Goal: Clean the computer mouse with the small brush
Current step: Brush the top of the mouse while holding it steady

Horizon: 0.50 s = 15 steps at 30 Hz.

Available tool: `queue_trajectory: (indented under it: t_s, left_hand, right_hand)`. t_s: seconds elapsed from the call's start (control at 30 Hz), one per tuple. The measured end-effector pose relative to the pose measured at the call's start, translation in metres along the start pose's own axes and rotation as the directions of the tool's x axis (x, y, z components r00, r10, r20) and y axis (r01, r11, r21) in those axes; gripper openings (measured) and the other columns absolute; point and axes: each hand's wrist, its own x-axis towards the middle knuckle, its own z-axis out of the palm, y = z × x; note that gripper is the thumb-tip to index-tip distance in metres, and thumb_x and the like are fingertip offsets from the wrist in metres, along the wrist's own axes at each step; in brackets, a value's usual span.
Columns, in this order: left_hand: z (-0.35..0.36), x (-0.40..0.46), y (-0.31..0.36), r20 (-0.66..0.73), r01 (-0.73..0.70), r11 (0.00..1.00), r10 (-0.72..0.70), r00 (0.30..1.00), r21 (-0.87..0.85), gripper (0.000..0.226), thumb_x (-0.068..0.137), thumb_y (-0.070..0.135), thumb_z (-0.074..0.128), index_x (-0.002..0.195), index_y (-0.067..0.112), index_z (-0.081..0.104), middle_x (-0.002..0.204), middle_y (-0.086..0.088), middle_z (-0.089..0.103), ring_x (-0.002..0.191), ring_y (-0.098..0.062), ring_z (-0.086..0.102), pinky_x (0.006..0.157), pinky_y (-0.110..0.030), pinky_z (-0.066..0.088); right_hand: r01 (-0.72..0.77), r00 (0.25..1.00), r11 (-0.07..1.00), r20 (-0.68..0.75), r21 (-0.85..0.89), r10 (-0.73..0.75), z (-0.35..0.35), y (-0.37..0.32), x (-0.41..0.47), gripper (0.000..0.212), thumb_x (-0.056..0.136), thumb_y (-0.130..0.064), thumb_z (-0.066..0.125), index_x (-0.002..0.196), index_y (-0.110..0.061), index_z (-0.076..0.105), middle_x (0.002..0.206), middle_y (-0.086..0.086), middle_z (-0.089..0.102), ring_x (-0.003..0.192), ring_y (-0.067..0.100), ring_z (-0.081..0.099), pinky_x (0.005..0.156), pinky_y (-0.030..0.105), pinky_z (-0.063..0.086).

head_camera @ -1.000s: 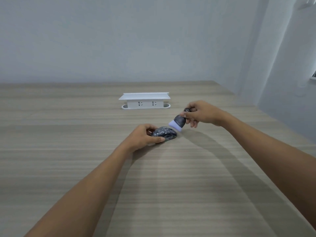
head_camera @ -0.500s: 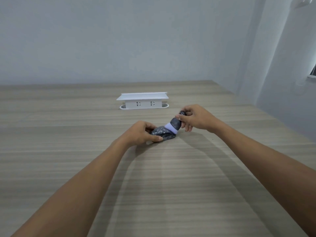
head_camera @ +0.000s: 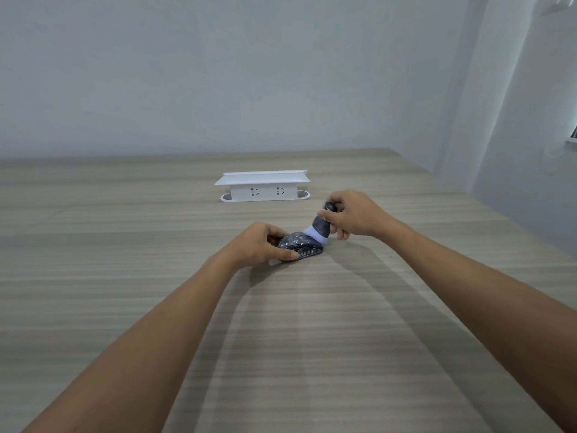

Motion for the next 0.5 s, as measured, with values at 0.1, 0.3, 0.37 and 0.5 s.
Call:
queue_trajectory:
  t_s: [0.1, 0.3, 0.37, 0.5]
  left_hand:
    - [-0.001, 0.001, -0.002, 0.007, -0.004, 1.000, 0.004, 1.000, 0.019, 0.045, 0.072, 0.037, 0.090, 0.112, 0.018, 0.079, 0.098, 0.001, 0.081, 0.097, -0.021, 0.076, 0.094, -0.038, 0.058]
    - [0.000, 0.001, 0.000, 0.015, -0.008, 1.000, 0.008, 1.000, 0.014, 0.035, 0.076, 0.032, 0.088, 0.106, 0.017, 0.079, 0.092, 0.003, 0.080, 0.078, -0.010, 0.071, 0.076, -0.026, 0.054]
    - [0.000, 0.000, 0.000, 0.014, -0.008, 1.000, 0.008, 1.000, 0.005, 0.041, 0.075, 0.033, 0.089, 0.110, 0.017, 0.078, 0.096, 0.003, 0.081, 0.085, -0.012, 0.074, 0.081, -0.028, 0.056]
    - [0.000, 0.002, -0.003, 0.004, -0.010, 1.000, 0.010, 1.000, 0.012, 0.046, 0.073, 0.034, 0.090, 0.115, 0.018, 0.077, 0.100, 0.002, 0.081, 0.097, -0.016, 0.076, 0.089, -0.029, 0.058]
  right_hand:
    - [-0.002, 1.000, 1.000, -0.011, -0.005, 0.002, 0.000, -0.002, 0.002, 0.021, 0.098, -0.018, 0.061, 0.093, 0.002, 0.064, 0.067, 0.014, 0.072, 0.037, 0.009, 0.063, 0.045, 0.023, 0.051]
    - [0.074, 0.997, 0.996, 0.014, 0.050, -0.075, 0.013, -0.026, 0.009, 0.024, 0.098, -0.021, 0.062, 0.097, 0.003, 0.064, 0.067, 0.013, 0.073, 0.042, 0.014, 0.066, 0.045, 0.024, 0.052]
    - [0.072, 0.997, 0.997, 0.009, 0.011, -0.072, 0.012, -0.026, 0.009, 0.023, 0.098, -0.020, 0.062, 0.096, 0.003, 0.064, 0.067, 0.013, 0.073, 0.041, 0.013, 0.065, 0.045, 0.024, 0.053]
    - [-0.011, 1.000, 0.998, -0.002, -0.055, 0.011, 0.005, -0.015, 0.008, 0.024, 0.098, -0.016, 0.060, 0.093, 0.007, 0.066, 0.063, 0.010, 0.072, 0.035, 0.008, 0.062, 0.042, 0.019, 0.050]
